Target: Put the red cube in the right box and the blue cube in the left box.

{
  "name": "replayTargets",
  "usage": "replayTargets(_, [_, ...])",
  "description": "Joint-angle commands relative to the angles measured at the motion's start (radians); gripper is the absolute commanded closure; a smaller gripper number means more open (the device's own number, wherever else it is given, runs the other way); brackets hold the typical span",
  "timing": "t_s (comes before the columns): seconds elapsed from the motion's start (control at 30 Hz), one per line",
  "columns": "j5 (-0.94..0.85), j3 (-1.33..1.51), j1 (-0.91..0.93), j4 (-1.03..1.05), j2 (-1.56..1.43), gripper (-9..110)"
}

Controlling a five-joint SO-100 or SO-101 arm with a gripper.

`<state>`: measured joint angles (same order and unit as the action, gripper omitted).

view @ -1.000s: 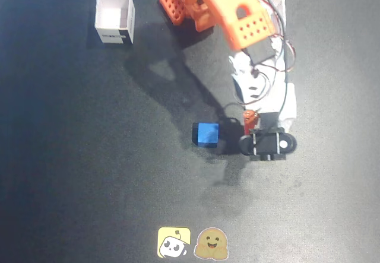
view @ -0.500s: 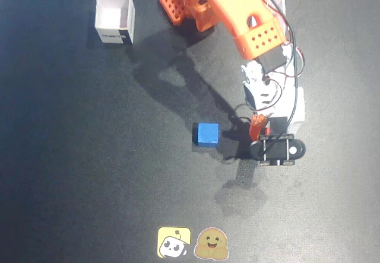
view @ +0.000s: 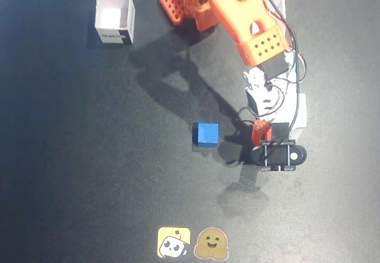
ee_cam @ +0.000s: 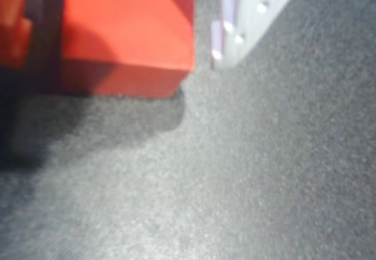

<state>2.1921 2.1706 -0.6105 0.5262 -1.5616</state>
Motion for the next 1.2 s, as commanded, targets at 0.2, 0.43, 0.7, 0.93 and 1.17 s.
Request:
replayTargets(0.2, [0.017,-0.063,0.002,-0.021,0.026,85])
replayTargets(0.43, [0.009,-0.058,0.015,0.015,-0.005,89])
replayTargets(0.7, [-0.052,-0.072,0.071,0.170,-0.132,89])
replayTargets(0.93, [-0.118,-0.069,0.150,0.324,-0.282,89])
replayTargets(1.17, [-0.221,0.054,0.304,0.442,-0.531,89])
